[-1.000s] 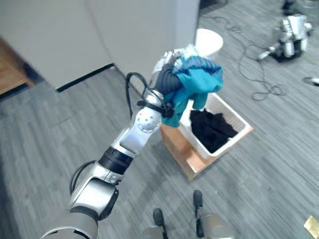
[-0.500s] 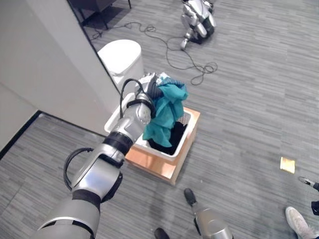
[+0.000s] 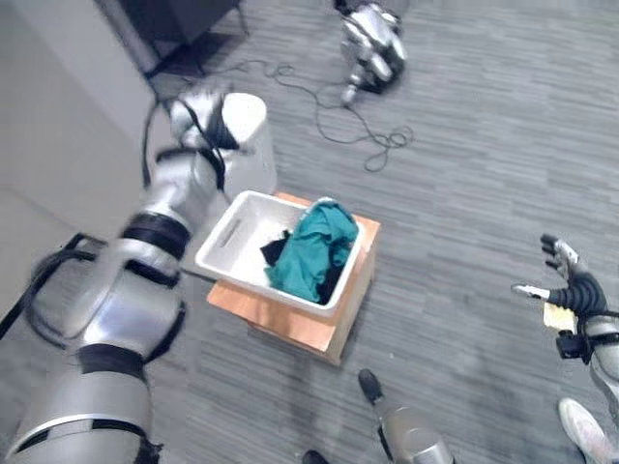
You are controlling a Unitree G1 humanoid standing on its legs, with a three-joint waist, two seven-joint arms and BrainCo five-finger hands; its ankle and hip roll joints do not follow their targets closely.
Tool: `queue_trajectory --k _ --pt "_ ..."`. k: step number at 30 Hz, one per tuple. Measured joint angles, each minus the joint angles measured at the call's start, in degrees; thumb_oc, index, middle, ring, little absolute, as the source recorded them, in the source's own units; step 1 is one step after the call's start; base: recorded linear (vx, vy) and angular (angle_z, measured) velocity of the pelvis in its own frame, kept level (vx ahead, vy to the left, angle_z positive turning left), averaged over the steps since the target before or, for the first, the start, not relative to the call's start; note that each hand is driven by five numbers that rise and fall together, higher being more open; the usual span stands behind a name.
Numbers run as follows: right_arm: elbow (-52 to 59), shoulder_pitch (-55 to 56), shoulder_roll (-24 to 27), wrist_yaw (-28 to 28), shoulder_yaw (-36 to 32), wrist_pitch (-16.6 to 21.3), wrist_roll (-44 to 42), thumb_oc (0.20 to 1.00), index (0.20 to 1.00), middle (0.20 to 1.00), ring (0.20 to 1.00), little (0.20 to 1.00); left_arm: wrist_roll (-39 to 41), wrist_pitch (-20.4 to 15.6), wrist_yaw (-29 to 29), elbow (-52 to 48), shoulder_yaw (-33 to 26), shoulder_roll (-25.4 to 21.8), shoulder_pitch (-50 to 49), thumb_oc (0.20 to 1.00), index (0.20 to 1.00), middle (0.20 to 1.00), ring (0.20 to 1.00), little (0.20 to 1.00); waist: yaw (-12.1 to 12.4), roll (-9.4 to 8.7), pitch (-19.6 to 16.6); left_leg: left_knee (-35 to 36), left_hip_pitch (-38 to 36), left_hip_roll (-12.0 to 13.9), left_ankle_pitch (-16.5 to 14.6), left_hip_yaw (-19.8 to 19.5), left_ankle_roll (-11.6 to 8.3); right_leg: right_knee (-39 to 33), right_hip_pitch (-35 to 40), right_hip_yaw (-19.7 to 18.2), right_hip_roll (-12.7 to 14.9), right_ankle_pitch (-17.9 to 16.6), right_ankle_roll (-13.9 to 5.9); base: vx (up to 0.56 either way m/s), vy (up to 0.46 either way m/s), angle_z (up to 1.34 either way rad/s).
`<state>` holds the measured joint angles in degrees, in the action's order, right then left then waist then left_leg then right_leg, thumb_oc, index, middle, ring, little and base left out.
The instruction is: Pick up bed clothes into laundry basket.
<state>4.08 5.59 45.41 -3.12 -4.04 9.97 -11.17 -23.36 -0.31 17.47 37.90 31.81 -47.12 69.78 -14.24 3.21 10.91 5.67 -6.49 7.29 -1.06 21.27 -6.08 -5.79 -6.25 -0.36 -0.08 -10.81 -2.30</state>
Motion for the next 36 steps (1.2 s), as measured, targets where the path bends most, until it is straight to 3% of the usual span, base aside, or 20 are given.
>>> queue_trajectory --k 3,6,8,13,14,16,17,19,23,24,25,26,27,28,29,30,31,32,33,36 --pt "3.99 -6.82 1.09 1.27 3.94 0.86 0.03 1.0 1.0 1.0 1.0 1.0 2.03 -2.16 2.89 -20.92 -11.21 -10.59 -9.32 1.0 1.0 1.0 1.0 1.0 5.7 1.17 -0.56 -0.01 0.99 0.53 0.05 -3.13 0.09 -0.01 0.47 2.96 0.05 0.63 0.71 -0.08 -0.094 0.5" --pt "4.83 -13.99 1.0 1.08 7.06 1.79 0.3 1.0 1.0 1.0 1.0 1.0 6.17 -3.21 4.69 -26.24 -18.16 -11.0 -17.62 1.0 1.0 1.0 1.0 1.0 10.94 1.77 -1.0 -0.45 1.91 0.59 0.73 -6.53 0.36 -0.05 1.06 5.83 0.54 0.86 0.75 -0.17 -0.057 0.77" --pt "7.42 -16.61 2.32 -0.27 8.19 1.94 4.63 1.0 1.0 1.0 1.0 1.0 9.97 -4.37 4.58 -29.55 -25.0 -4.72 -25.49 1.0 1.0 1.0 1.0 1.0 12.77 1.45 -0.54 -0.87 4.85 1.55 1.18 -8.07 0.53 0.17 3.15 15.13 2.77 1.13 0.95 -0.21 0.015 1.87" --pt "11.13 -18.64 5.16 -3.99 6.02 1.88 16.47 1.0 1.0 1.0 1.0 1.0 16.78 -6.63 4.69 -32.81 -33.02 4.09 -49.2 1.0 1.0 1.0 1.0 1.0 12.87 -2.14 -0.28 -3.1 2.64 4.59 1.03 6.92 0.81 0.14 8.02 29.53 9.38 2.87 0.06 -0.12 0.14 1.84" --pt "11.13 -18.16 3.85 -4.57 5.89 1.53 18.01 1.0 1.0 1.0 1.0 1.0 19.03 -6.88 4.29 -32.6 -34.13 7.44 -54.44 1.0 1.0 1.0 1.0 1.0 14.27 -1.57 -0.46 -3.95 2.0 6.55 0.03 11.22 1.89 1.7 9.55 34.36 11.01 3.39 -1.09 -0.16 0.128 1.9" --pt "11.59 -11.98 0.79 -6.19 5.41 0.37 18.14 1.0 1.0 1.0 1.0 1.0 24.11 -7.52 2.92 -32.46 -35.24 18.1 -62.8 1.0 1.0 1.0 1.0 1.0 11.11 -2.4 -1.05 -7.7 1.51 8.03 2.14 24.33 4.45 4.9 15.07 43.13 16.08 4.54 -3.09 0.08 0.339 2.99" --pt "10.9 -11.81 -0.17 -6.01 6.22 0.21 18.97 1.0 1.0 1.0 1.0 1.0 25.69 -7.73 2.29 -32.6 -35.1 18.71 -65.64 1.0 1.0 1.0 1.0 1.0 11.33 -2.75 -1.35 -7.82 1.86 6.72 3.66 22.84 2.84 5.66 16.35 42.42 17.55 4.62 -3.13 0.17 0.496 2.93" --pt "10.33 -10.86 -9.13 -6.58 7.07 -1.69 22.57 1.0 1.0 1.0 1.0 1.0 29.85 -7.33 -0.07 -32.48 -40.56 22.54 -77.68 1.0 1.0 1.0 1.0 1.0 13.52 -4.68 -2.37 -8.41 3.25 2.59 1.99 16.48 5.35 11.24 18.09 41.81 22.96 4.79 -1.6 0.1 0.342 1.78" --pt "5.48 -13.47 -12.89 -6.36 9.73 -2.4 24.88 1.0 1.0 1.0 1.0 1.0 33.72 -6.67 -0.18 -30.41 -43.9 23.04 -79.94 1.0 1.0 1.0 1.0 1.0 18.47 -3.71 -1.73 -8.53 4.64 0.53 0.9 6.83 7.19 20.48 13.48 38.93 20.32 12.43 -3.73 0.16 0.201 1.49" --pt "4.32 -13.85 -13.69 -6.28 8.85 -1.95 24.95 1.0 1.0 1.0 1.0 1.0 34.56 -7.14 -0.87 -30.28 -44.55 23.03 -79.6 1.0 1.0 1.0 1.0 1.0 19.79 -4.1 -1.49 -10.53 6.21 -1.08 -0.52 2.68 9.5 21.17 12.01 33.56 18.31 15.22 -3.83 0.15 0.099 2.28" --pt "2.52 -13.89 -13.3 -6.54 8.57 -2.4 24.94 1.0 1.0 1.0 1.0 1.0 35.62 -8.08 -1.04 -30.44 -42.52 22.38 -78.73 1.0 1.0 1.0 1.0 1.0 18.62 -4.58 -2.32 -10.19 7.18 -2.55 -0.78 0.32 8.66 21.72 10.98 30.72 18.3 14.95 -5.16 0.35 0.164 3.16" --pt "2.68 -11.08 -10.88 -7.43 7.32 -2.05 24.77 1.0 1.0 1.0 1.0 1.0 38.64 -9.07 -2.13 -27.93 -38.9 23.15 -76.08 1.0 1.0 1.0 1.0 1.0 17.46 -2.44 -1.17 -8.99 8.55 -5.56 0.91 -9.04 9.66 34.54 7.46 10.64 15.35 13.56 -0.81 0.55 0.182 3.68" --pt "2.44 -7.25 -11.44 -7.88 5.66 -2.61 24.75 1.0 1.0 1.0 1.0 1.0 39.74 -9.24 -2.72 -27.15 -36.62 23.68 -73.81 1.0 1.0 1.0 1.0 1.0 15.97 -2.39 -0.99 -7.98 8.64 -6.31 1.22 -16.41 9.75 35.52 6.63 -1.16 10.59 20.27 -3.98 0.48 0.065 3.28" --pt "1.92 -6.29 -13.33 -7.92 5.62 -3.14 24.74 1.0 1.0 1.0 1.0 1.0 40.77 -9.54 -3.03 -26.91 -35.34 24.0 -72.47 1.0 1.0 1.0 1.0 1.0 15.39 -2.51 -0.53 -7.01 8.85 -6.48 2.14 -20.94 10.07 31.52 5.88 -7.3 6.03 23.82 -4.06 0.28 -0.007 2.73" --pt "1.72 -6.52 -14.75 -8.3 5.47 -3.43 24.68 1.0 1.0 1.0 1.0 1.0 41.25 -9.56 -3.11 -26.14 -34.58 25.0 -70.07 1.0 1.0 1.0 1.0 1.0 14.02 -1.17 1.29 -7.47 9.94 -5.29 2.66 -26.87 9.3 27.18 4.74 -12.64 -0.61 25.7 -0.96 0.16 -0.05 2.73" --pt "1.25 -6.57 -15.42 -8.93 6.0 -3.46 24.67 1.0 1.0 1.0 1.0 1.0 41.27 -9.53 -3.2 -24.56 -33.57 25.74 -67.31 1.0 1.0 1.0 1.0 1.0 12.34 0.1 2.53 -6.7 10.69 -4.53 3.77 -31.57 9.95 21.32 3.49 -15.99 -5.45 25.33 0.24 0.16 -0.049 2.65" --pt "1.14 -7.32 -15.38 -8.7 7.27 -3.52 24.68 1.0 1.0 1.0 1.0 1.0 41.27 -9.55 -3.75 -24.63 -33.14 24.28 -66.44 1.0 1.0 1.0 1.0 1.0 12.48 -2.01 2.96 -4.02 9.85 -4.31 5.17 -27.71 10.35 15.91 0.36 -12.95 -4.69 22.69 -1.44 0.26 -0.07 2.37" --pt "1.38 -7.95 -16.28 -8.69 6.99 -3.16 24.63 1.0 1.0 1.0 1.0 1.0 41.25 -9.7 -4.07 -24.86 -34.1 22.26 -66.9 1.0 1.0 1.0 1.0 1.0 13.06 -4.91 3.61 -2.15 8.87 -5.01 4.68 -25.81 10.78 16.14 -2.77 -16.22 -4.4 20.0 0.63 0.25 -0.085 1.92" --pt "1.38 -7.88 -17.18 -9.03 6.15 -3.06 24.6 1.0 1.0 1.0 1.0 1.0 41.27 -9.64 -3.94 -24.41 -34.33 21.99 -67.12 1.0 1.0 1.0 1.0 1.0 12.45 -5.86 3.78 -2.25 8.99 -5.5 4.83 -27.57 10.59 17.25 -3.04 -20.5 -5.27 18.23 1.35 0.24 -0.099 2.19" --pt "1.19 -7.35 -18.36 -9.02 3.98 -3.07 23.49 1.0 1.0 1.0 1.0 1.0 41.26 -9.82 -4.5 -26.5 -34.36 20.0 -71.37 1.0 1.0 1.0 1.0 1.0 11.92 -8.47 3.55 -2.9 7.42 -8.47 2.6 -31.14 7.29 17.59 -1.59 -20.57 -4.06 13.33 -1.43 0.2 -0.145 1.7"
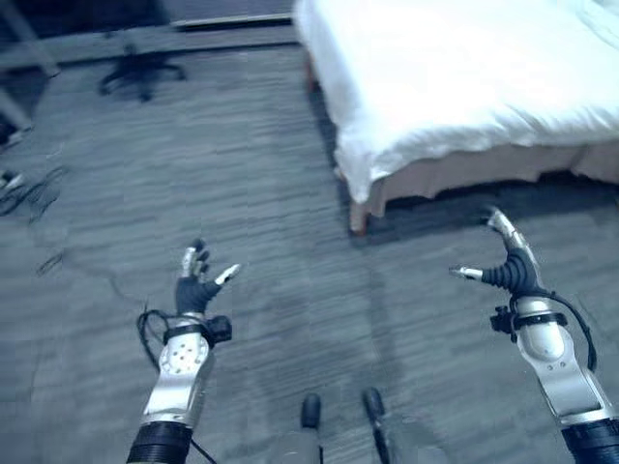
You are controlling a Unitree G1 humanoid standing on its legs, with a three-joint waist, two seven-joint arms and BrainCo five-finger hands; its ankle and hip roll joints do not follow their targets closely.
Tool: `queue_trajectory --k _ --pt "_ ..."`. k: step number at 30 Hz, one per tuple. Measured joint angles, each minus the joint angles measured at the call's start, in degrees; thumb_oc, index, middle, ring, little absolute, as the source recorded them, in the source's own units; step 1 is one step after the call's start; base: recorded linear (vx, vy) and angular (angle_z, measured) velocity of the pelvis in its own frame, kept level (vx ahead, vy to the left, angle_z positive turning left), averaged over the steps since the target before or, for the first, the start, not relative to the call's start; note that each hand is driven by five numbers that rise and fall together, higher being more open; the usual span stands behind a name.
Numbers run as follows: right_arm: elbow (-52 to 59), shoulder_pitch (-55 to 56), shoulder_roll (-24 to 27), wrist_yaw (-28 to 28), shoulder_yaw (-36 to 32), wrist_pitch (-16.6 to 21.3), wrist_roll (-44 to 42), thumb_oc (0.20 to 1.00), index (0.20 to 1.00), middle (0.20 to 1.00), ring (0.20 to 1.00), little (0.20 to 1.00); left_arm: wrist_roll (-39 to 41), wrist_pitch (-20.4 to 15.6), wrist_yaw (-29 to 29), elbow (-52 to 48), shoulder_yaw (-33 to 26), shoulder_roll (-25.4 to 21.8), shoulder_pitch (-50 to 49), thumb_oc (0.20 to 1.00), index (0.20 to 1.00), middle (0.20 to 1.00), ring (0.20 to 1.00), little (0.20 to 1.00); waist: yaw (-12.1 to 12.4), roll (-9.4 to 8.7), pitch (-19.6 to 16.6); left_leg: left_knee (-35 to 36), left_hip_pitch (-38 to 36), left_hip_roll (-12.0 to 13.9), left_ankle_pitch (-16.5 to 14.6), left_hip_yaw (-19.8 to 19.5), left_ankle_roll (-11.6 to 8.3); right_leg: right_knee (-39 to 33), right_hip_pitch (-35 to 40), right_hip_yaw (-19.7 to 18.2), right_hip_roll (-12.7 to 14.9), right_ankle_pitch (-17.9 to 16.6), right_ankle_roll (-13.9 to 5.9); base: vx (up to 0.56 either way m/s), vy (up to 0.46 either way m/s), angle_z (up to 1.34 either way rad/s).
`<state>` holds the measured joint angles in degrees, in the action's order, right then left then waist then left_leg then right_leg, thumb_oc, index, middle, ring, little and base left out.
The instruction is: Pick up bed clothes into laundry basket.
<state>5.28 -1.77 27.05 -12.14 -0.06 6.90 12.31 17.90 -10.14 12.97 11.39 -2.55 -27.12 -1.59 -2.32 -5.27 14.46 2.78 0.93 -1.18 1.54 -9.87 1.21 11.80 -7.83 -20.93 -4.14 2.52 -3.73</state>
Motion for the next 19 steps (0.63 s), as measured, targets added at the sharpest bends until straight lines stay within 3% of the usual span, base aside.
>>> queue_trajectory --k 2,3,7,8,9,10,11,12,19 --pt "-0.16 -3.01 0.28 0.51 -0.08 0.5 -0.69 1.0 1.0 1.0 1.0 1.0 -0.05 -0.12 -0.29 -1.41 -2.17 1.61 -4.64 1.0 1.0 1.0 1.0 1.0 1.16 3.62 -0.24 1.5 -3.76 1.75 -0.57 0.62 -1.68 -2.89 1.25 2.92 -0.93 -0.01 0.0 0.18 -0.126 0.19" --pt "-0.12 -4.43 0.08 0.67 -0.05 0.9 -1.41 1.0 1.0 1.0 1.0 1.0 -0.04 -0.25 -0.33 -1.59 -3.63 2.96 -6.23 1.0 1.0 1.0 1.0 1.0 1.24 4.5 -0.15 2.54 -4.11 3.04 0.38 2.39 -2.87 -3.87 1.4 4.54 -1.0 -0.24 -0.28 0.19 -0.114 -0.09" --pt "-0.8 -4.33 0.32 1.85 0.53 1.38 -2.48 1.0 1.0 1.0 1.0 1.0 -0.11 -0.28 -0.9 -1.73 -3.97 4.4 -7.45 1.0 1.0 1.0 1.0 1.0 1.62 4.9 0.2 0.45 -6.36 4.21 -1.08 4.83 -5.26 -5.66 4.26 7.53 -0.56 -2.31 1.24 0.05 -0.061 -0.16" --pt "-0.84 -2.95 1.71 1.81 -0.25 1.44 -3.88 1.0 1.0 1.0 1.0 1.0 -0.08 -0.41 -0.93 -1.23 -2.73 4.51 -3.29 1.0 1.0 1.0 1.0 1.0 0.39 4.97 0.77 -5.41 -1.57 3.64 -1.31 6.86 -5.91 -7.44 5.67 10.75 1.39 -3.95 2.71 0.0 0.0 0.79" --pt "-0.93 -2.19 2.71 1.81 -0.77 1.13 -3.91 1.0 1.0 1.0 1.0 1.0 -0.08 -0.52 -0.96 -1.42 -1.33 4.44 -0.78 1.0 1.0 1.0 1.0 1.0 -0.71 4.26 1.08 -8.49 1.02 2.7 -1.25 11.12 -6.0 -9.21 6.16 12.16 3.05 -4.71 2.68 0.09 0.029 0.81" --pt "-1.34 -2.74 3.14 2.1 -0.31 1.09 -3.91 1.0 1.0 1.0 1.0 1.0 -0.08 -0.8 -0.99 -2.17 -0.91 4.55 0.07 1.0 1.0 1.0 1.0 1.0 -0.67 4.31 1.18 -6.51 0.48 2.41 -1.14 13.37 -5.15 -10.2 6.43 11.8 3.1 -5.29 2.62 0.12 0.048 0.21" --pt "-1.27 -3.43 3.17 2.8 -0.02 1.26 -3.98 1.0 1.0 1.0 1.0 1.0 -0.13 -1.07 -1.08 -3.15 -0.79 4.46 0.14 1.0 1.0 1.0 1.0 1.0 -0.77 6.05 1.17 -0.79 -2.74 3.5 0.97 16.37 -3.13 -12.0 7.91 11.34 1.9 -5.88 2.62 0.13 0.056 -0.2" --pt "-1.26 -3.09 2.58 2.77 -0.55 1.37 -4.41 1.0 1.0 1.0 1.0 1.0 -0.14 -1.02 -1.51 -2.9 -0.78 4.4 0.3 1.0 1.0 1.0 1.0 1.0 -1.13 6.54 1.31 2.25 -5.24 3.71 1.52 17.23 -2.69 -13.17 9.43 11.44 1.68 -6.01 2.56 0.13 0.053 -0.17" --pt "-1.17 1.14 -0.08 3.52 -2.31 1.25 -6.28 1.0 1.0 1.0 1.0 1.0 -0.29 -1.02 -3.19 -4.82 -2.4 4.44 -1.18 1.0 1.0 1.0 1.0 1.0 -3.51 5.96 0.99 2.87 -8.1 3.02 0.31 18.38 -2.16 -17.39 13.69 10.86 2.61 -6.71 1.82 0.05 0.048 -0.07"
